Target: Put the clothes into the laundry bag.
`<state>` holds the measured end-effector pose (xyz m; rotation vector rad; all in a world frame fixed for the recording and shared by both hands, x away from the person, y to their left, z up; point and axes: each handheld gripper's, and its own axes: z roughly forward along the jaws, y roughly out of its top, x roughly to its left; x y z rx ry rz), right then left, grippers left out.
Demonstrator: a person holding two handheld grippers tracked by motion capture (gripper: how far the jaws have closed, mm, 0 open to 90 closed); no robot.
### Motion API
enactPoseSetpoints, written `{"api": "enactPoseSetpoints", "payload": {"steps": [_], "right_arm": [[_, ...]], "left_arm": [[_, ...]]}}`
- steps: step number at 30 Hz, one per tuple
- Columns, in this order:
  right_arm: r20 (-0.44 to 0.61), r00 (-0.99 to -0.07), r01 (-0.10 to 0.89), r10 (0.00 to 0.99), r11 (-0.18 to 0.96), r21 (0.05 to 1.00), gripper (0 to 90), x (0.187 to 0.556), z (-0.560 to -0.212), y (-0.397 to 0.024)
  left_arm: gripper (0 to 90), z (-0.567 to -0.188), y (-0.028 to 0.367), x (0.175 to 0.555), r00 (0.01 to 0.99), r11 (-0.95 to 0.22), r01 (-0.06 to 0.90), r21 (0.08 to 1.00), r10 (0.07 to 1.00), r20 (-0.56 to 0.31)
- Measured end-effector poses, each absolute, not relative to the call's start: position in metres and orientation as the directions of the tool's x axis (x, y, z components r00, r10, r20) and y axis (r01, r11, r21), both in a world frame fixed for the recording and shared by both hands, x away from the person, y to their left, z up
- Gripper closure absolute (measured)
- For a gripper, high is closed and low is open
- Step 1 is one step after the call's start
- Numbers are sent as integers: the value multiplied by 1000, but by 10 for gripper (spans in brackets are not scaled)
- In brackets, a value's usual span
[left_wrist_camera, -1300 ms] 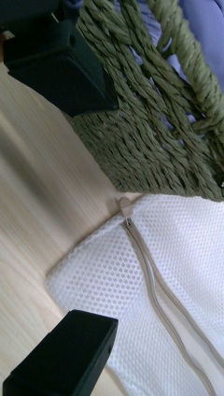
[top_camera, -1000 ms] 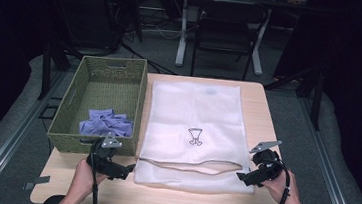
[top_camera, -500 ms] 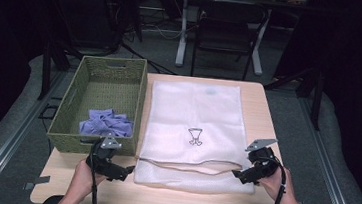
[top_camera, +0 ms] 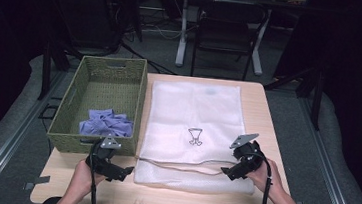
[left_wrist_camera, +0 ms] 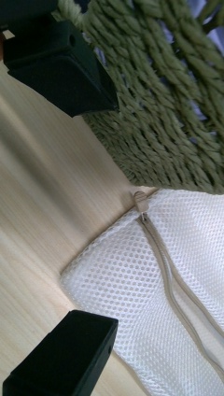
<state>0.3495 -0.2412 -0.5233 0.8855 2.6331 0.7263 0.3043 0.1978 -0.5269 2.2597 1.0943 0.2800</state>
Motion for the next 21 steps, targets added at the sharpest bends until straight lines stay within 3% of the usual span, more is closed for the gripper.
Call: {"api": "enactPoseSetpoints", "payload": {"steps": [21], "right_arm": [[-114, -846, 418, 520, 782, 463, 27, 370, -538, -193]], "left_arm": [[2, -526, 194, 302, 671, -507, 619, 601, 738, -68]]}}
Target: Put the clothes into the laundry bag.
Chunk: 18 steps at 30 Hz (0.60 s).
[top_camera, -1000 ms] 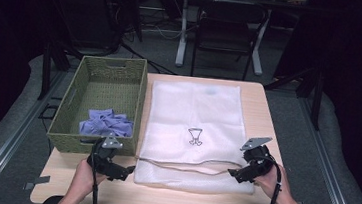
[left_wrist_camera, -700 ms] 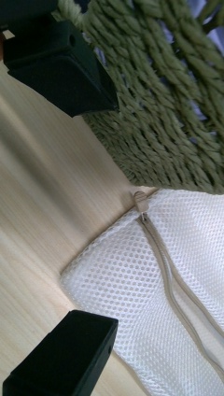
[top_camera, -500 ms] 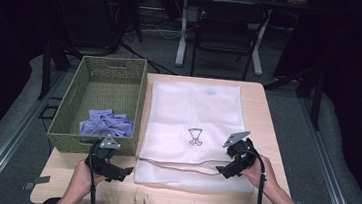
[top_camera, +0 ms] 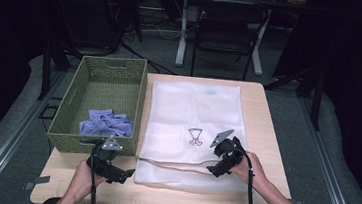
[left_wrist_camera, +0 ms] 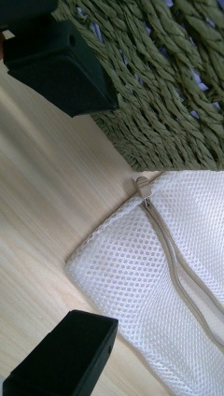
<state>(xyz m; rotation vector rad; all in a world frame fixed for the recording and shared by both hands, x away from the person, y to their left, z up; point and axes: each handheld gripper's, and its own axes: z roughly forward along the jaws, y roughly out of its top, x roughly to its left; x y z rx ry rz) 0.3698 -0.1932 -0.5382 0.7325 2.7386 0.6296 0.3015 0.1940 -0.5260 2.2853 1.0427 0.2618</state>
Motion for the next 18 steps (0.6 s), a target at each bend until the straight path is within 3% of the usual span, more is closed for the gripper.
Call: {"api": "enactPoseSetpoints", "payload": {"steps": [18], "right_arm": [[-97, -879, 385, 466, 816, 431, 155, 380, -548, -174]], "left_arm": [[2, -527, 192, 303, 687, -524, 612, 593, 724, -68]]}}
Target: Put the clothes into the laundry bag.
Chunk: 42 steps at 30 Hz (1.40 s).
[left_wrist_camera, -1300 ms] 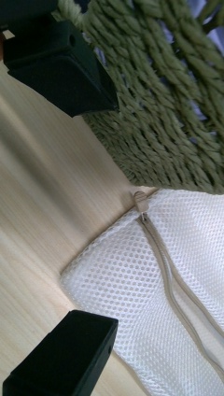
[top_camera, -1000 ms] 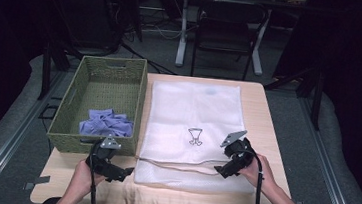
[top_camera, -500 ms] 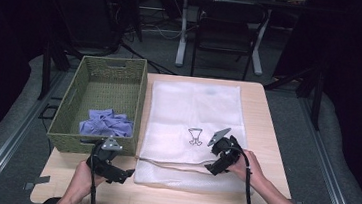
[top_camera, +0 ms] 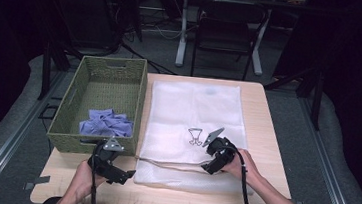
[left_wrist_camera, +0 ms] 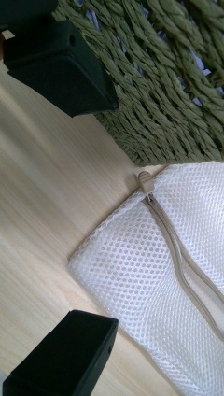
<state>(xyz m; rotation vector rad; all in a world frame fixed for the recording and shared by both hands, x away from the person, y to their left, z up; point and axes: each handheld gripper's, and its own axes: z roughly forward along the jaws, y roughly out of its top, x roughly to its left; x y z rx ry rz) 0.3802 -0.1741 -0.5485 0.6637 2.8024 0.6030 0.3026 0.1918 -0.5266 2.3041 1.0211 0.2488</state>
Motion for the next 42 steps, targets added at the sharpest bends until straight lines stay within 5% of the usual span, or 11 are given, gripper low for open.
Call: {"api": "enactPoseSetpoints", "payload": {"steps": [20, 42], "right_arm": [[-60, -887, 396, 458, 821, 410, 431, 382, -555, -171], [-13, -852, 473, 524, 780, 409, 479, 385, -555, -174]], "left_arm": [[7, -528, 190, 304, 690, -542, 614, 573, 722, -56], [10, -528, 190, 305, 685, -539, 621, 569, 726, -60]]}}
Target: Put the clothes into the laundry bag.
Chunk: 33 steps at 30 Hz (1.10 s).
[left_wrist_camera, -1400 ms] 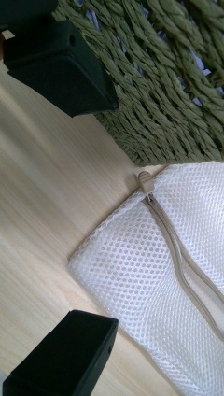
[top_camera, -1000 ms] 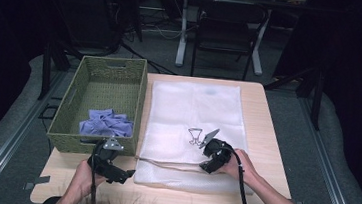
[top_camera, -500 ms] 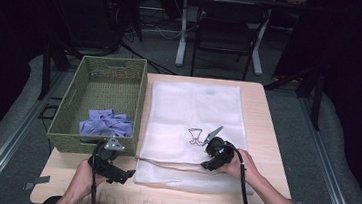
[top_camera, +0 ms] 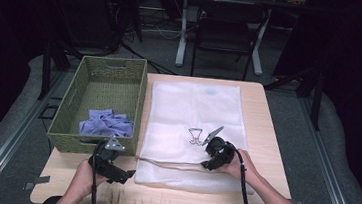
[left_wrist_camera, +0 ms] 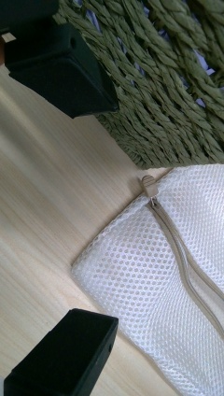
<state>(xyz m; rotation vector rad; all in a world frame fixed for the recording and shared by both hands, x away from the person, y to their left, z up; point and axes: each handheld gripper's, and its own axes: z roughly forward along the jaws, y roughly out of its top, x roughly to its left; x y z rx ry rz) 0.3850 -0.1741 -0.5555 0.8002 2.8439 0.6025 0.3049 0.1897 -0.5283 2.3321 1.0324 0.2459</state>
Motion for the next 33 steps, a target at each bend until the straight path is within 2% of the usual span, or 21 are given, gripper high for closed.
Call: {"api": "enactPoseSetpoints", "payload": {"steps": [3, 5, 6, 7, 9, 15, 26, 29, 33], "right_arm": [[-6, -840, 493, 543, 766, 413, 525, 387, -555, -175], [-14, -837, 495, 548, 766, 411, 579, 387, -554, -176], [-11, -828, 507, 560, 757, 413, 639, 388, -554, -177], [-11, -828, 507, 560, 757, 413, 639, 388, -554, -177], [-19, -824, 509, 566, 755, 413, 717, 390, -553, -179], [-14, -813, 526, 582, 744, 411, 842, 393, -550, -182], [-3, -799, 534, 601, 713, 454, 847, 393, -535, -186], [-10, -806, 520, 591, 717, 464, 849, 392, -532, -186], [-8, -809, 509, 588, 708, 490, 852, 392, -525, -187]], "left_arm": [[10, -528, 189, 304, 688, -543, 620, 566, 723, -59], [10, -527, 190, 305, 689, -544, 617, 568, 722, -56], [8, -528, 190, 305, 684, -530, 618, 580, 726, -66], [4, -528, 190, 305, 684, -530, 618, 580, 726, -66], [3, -527, 192, 305, 680, -514, 619, 595, 729, -79], [3, -528, 191, 307, 682, -526, 620, 583, 728, -69], [43, -519, 190, 300, 736, -557, 572, 602, 673, -77], [77, -515, 188, 297, 755, -574, 552, 605, 652, -70], [65, -512, 186, 295, 775, -598, 532, 599, 629, -62]]}}
